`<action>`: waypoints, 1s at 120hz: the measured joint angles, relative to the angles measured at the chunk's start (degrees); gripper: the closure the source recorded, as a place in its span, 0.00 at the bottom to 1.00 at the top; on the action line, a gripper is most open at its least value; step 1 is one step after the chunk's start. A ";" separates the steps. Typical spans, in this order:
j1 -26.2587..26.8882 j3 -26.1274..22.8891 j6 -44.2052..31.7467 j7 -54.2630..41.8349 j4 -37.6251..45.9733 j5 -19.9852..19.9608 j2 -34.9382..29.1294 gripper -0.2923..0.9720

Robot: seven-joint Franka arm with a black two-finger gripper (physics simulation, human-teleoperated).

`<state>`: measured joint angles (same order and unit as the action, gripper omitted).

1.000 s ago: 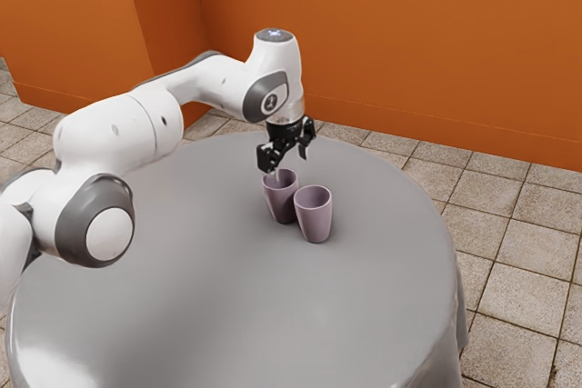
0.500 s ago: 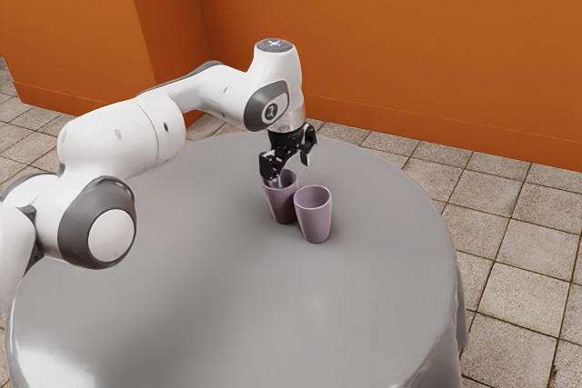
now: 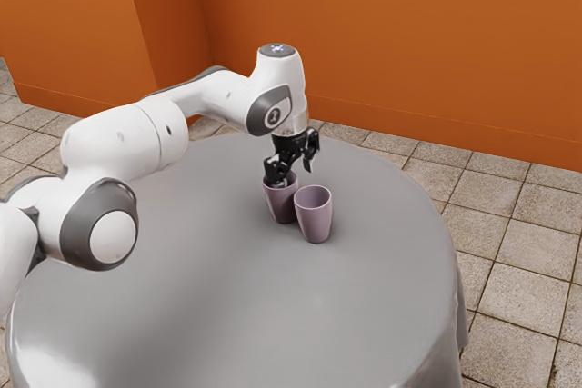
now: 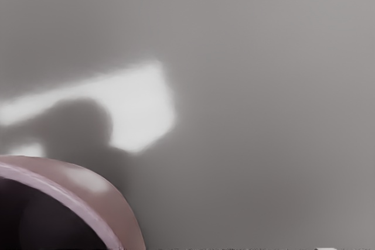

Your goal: Place the left cup onto the right cup

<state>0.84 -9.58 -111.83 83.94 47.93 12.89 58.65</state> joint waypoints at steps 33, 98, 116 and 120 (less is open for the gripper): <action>0.03 0.08 0.17 0.18 0.08 0.01 -0.11 0.68; 0.91 0.85 0.79 0.65 1.46 0.00 -1.59 0.85; 0.91 1.32 1.46 0.69 2.26 0.11 -2.65 0.85; 0.92 1.45 1.55 0.69 3.00 0.12 -3.27 0.85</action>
<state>1.76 -8.13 -110.28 84.63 50.92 13.01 55.39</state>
